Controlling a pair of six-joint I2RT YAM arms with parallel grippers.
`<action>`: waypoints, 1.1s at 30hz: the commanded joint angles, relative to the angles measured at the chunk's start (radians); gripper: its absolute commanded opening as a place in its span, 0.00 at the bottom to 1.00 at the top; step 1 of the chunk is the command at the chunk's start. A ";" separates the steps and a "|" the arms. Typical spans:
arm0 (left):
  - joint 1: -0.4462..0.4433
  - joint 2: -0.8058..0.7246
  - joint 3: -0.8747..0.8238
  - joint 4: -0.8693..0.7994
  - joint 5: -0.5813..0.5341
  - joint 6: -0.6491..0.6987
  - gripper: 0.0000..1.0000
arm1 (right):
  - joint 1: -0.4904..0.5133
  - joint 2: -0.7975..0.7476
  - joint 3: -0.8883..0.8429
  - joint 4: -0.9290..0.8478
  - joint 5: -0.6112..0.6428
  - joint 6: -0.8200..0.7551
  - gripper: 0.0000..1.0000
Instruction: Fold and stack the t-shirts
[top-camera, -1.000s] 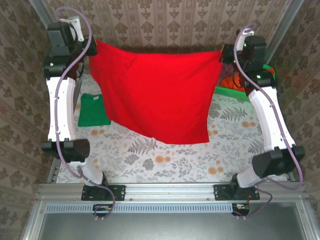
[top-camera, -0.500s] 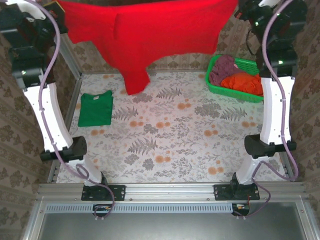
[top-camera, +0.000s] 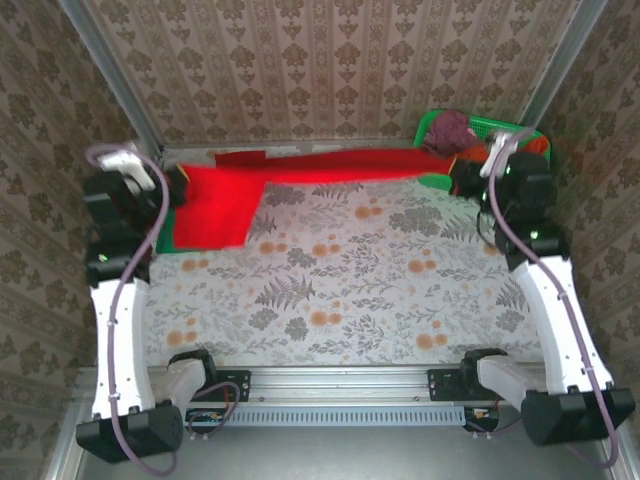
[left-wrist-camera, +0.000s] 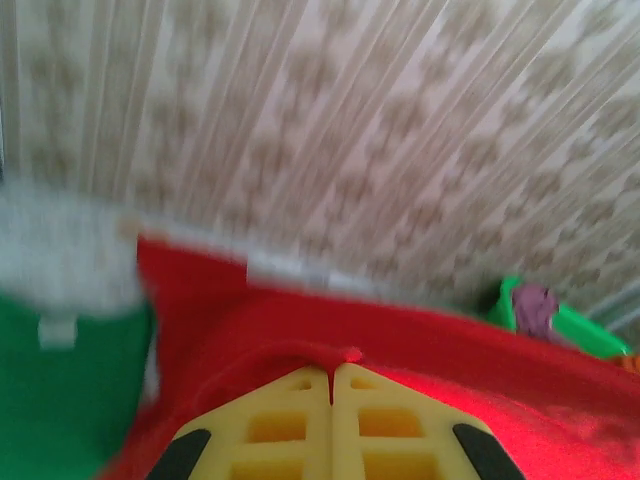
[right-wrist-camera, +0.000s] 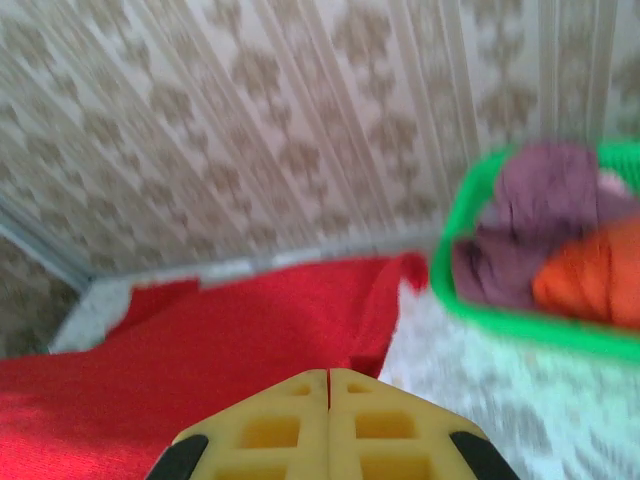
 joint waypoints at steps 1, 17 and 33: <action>-0.034 -0.171 -0.242 -0.060 0.053 -0.169 0.00 | -0.007 -0.104 -0.205 -0.060 -0.019 0.036 0.00; -0.168 -0.416 -0.832 -0.196 0.005 -0.496 0.00 | -0.010 -0.108 -0.666 -0.038 0.136 0.292 0.00; -0.196 -0.095 -0.511 -0.023 -0.280 -0.199 0.89 | 0.106 0.033 -0.404 0.046 0.125 0.092 0.89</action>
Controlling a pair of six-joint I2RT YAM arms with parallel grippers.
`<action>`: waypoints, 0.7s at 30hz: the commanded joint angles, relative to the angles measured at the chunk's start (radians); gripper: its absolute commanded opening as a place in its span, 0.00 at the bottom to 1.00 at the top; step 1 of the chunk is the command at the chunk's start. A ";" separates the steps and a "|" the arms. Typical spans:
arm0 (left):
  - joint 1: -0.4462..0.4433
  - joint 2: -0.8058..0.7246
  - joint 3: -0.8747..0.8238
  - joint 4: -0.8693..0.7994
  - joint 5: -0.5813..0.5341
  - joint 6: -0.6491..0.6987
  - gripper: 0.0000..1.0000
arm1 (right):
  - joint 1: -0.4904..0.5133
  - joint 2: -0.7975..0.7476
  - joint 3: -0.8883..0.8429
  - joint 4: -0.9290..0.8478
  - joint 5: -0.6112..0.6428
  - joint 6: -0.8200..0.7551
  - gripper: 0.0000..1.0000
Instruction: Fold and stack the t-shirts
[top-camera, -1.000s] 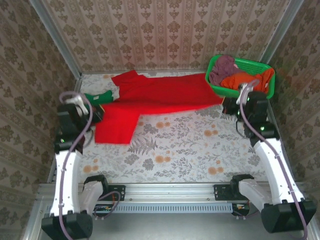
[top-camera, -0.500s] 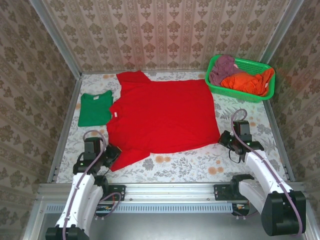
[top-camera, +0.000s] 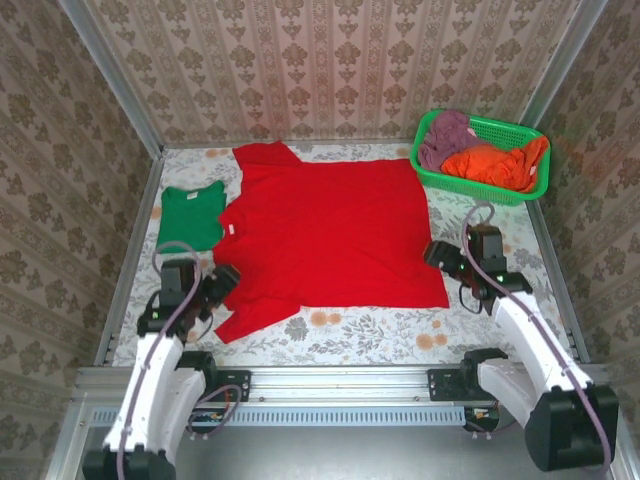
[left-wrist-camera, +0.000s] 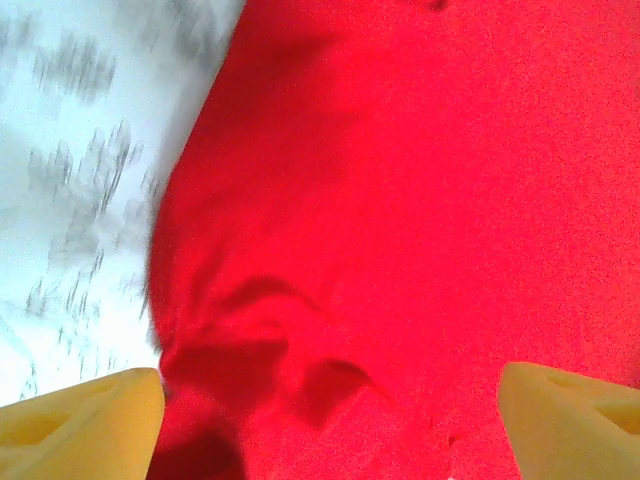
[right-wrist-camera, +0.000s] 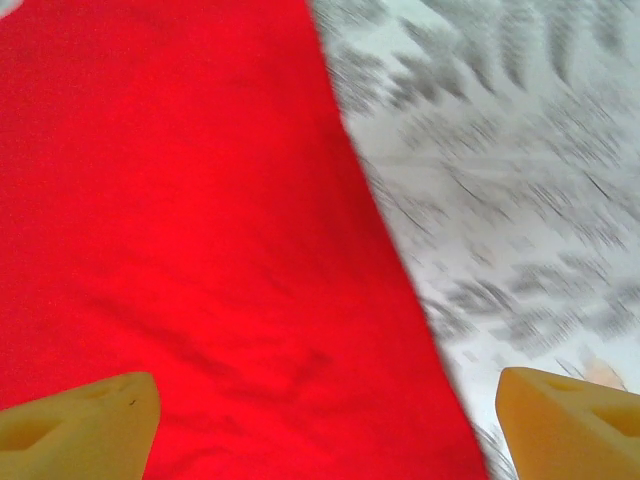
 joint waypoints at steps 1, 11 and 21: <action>-0.046 0.212 0.114 0.205 -0.106 0.202 0.89 | 0.083 0.155 0.126 0.105 0.012 -0.088 0.89; -0.094 0.883 0.421 0.446 -0.044 0.321 0.91 | 0.175 0.701 0.425 0.284 0.069 0.061 0.82; -0.057 1.121 0.543 0.460 -0.034 0.302 0.91 | 0.160 0.954 0.546 0.249 0.045 0.116 0.79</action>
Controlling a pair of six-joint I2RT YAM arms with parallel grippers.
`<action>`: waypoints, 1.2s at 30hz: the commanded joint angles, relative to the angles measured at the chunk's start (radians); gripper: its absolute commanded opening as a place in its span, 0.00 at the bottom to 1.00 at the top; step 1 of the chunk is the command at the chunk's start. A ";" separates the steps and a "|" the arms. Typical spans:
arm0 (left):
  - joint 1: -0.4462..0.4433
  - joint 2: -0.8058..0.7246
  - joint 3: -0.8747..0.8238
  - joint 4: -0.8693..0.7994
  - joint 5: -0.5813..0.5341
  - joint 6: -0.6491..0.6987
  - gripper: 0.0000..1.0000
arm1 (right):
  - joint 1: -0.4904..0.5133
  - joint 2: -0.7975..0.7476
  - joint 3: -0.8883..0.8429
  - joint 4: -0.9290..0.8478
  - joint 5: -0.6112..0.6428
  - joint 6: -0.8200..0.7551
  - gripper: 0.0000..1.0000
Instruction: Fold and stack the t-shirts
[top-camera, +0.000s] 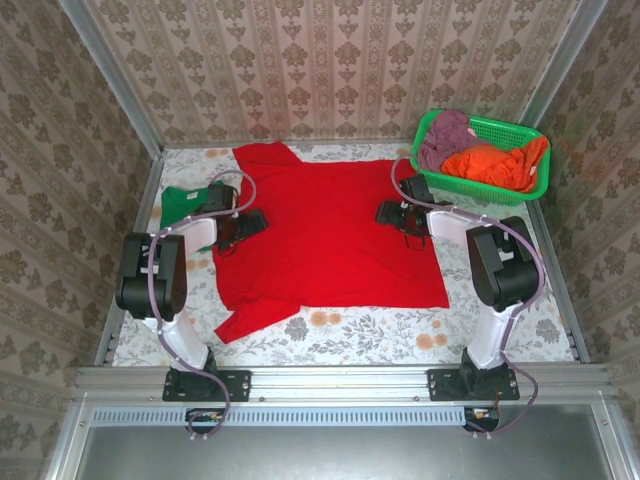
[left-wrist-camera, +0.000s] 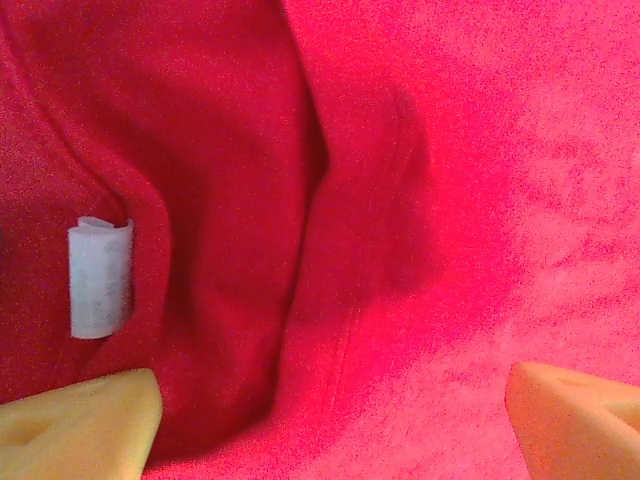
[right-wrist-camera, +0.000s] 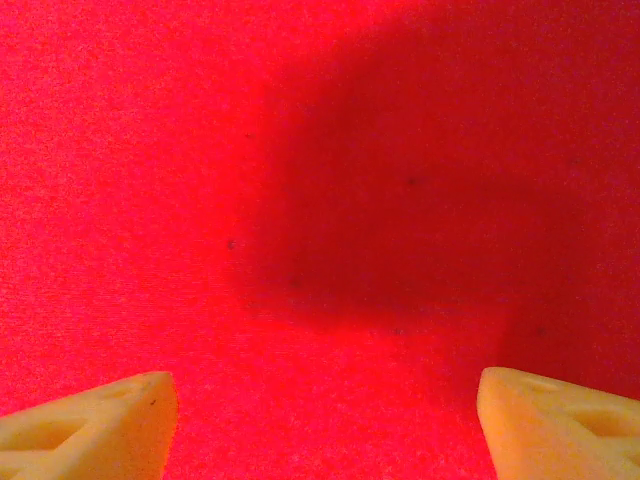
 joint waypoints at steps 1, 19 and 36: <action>0.026 0.045 0.036 0.022 0.012 0.010 0.91 | -0.015 0.044 0.028 0.001 -0.005 0.041 0.79; -0.029 -0.553 -0.229 -0.253 -0.102 -0.060 0.97 | -0.005 -0.339 -0.212 0.046 -0.101 -0.002 0.83; -0.342 -1.028 -0.501 -0.832 -0.094 -0.367 0.89 | -0.017 -0.565 -0.366 -0.072 -0.061 -0.059 0.84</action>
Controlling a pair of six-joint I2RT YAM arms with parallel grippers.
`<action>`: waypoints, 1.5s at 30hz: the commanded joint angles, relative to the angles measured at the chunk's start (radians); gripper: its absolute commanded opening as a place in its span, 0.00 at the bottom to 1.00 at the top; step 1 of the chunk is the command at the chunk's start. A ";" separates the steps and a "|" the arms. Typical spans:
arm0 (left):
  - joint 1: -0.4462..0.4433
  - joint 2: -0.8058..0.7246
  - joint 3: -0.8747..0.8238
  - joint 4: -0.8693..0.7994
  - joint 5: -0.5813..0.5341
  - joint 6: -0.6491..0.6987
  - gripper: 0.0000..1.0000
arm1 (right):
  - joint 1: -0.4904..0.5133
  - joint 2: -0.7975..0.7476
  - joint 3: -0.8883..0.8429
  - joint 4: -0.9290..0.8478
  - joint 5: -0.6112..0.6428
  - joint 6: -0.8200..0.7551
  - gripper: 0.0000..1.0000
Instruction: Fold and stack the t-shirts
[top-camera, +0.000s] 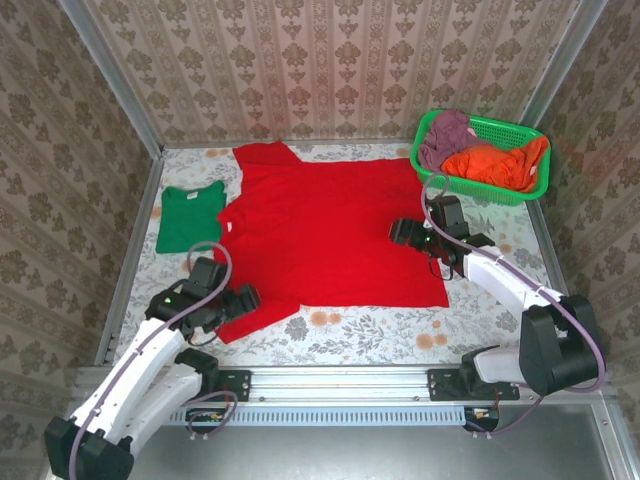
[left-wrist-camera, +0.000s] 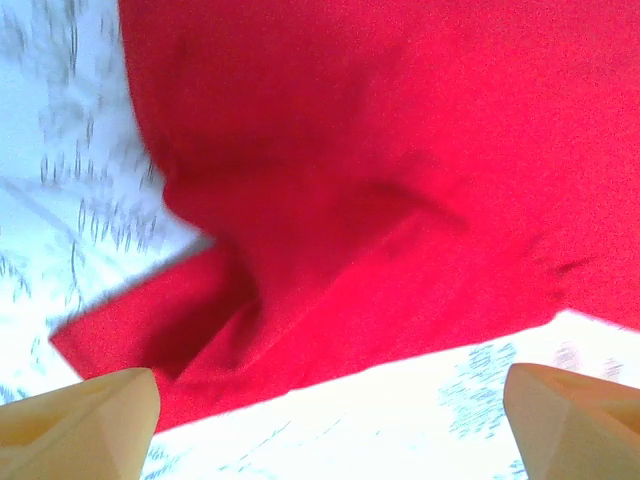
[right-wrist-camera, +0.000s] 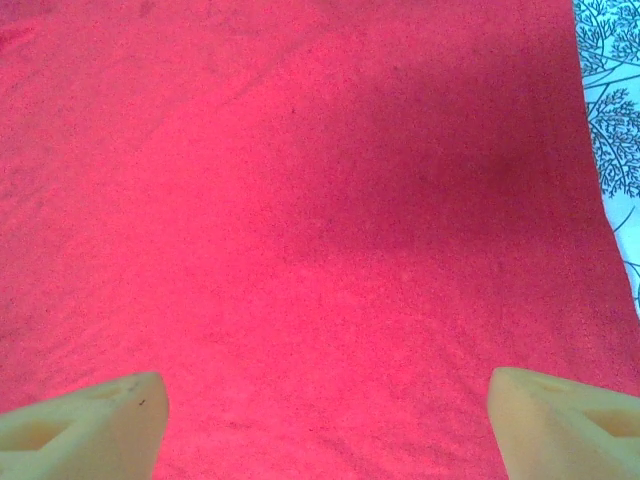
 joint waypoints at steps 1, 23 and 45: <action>-0.051 0.033 -0.062 -0.063 0.002 -0.091 0.87 | -0.006 -0.003 -0.014 -0.002 0.010 -0.003 0.84; -0.084 0.184 -0.041 0.011 -0.129 0.001 0.66 | -0.006 -0.016 -0.057 0.012 0.017 0.019 0.84; -0.089 0.203 -0.102 0.068 -0.088 -0.020 0.00 | -0.009 -0.038 -0.057 -0.004 0.033 0.019 0.84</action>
